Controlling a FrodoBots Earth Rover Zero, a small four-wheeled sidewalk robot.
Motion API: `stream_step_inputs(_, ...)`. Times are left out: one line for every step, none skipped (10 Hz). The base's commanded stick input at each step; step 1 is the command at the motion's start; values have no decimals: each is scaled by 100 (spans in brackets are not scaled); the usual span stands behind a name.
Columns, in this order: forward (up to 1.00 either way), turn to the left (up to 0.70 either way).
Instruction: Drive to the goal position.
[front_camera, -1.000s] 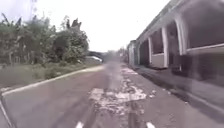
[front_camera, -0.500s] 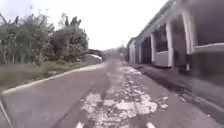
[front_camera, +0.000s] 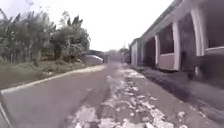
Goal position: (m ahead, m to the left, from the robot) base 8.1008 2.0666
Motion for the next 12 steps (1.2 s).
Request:
stream_step_inputs(100, -12)
stream_step_inputs(100, -26)
stream_step_inputs(100, -37)
stream_step_inputs(100, -13)
stream_step_inputs(100, 0)
stream_step_inputs(100, 0)
stream_step_inputs(100, 0)
stream_step_inputs(100, 0)
stream_step_inputs(100, 0)
stream_step_inputs(100, 0)
stream_step_inputs(100, 0)
stream_step_inputs(100, 0)
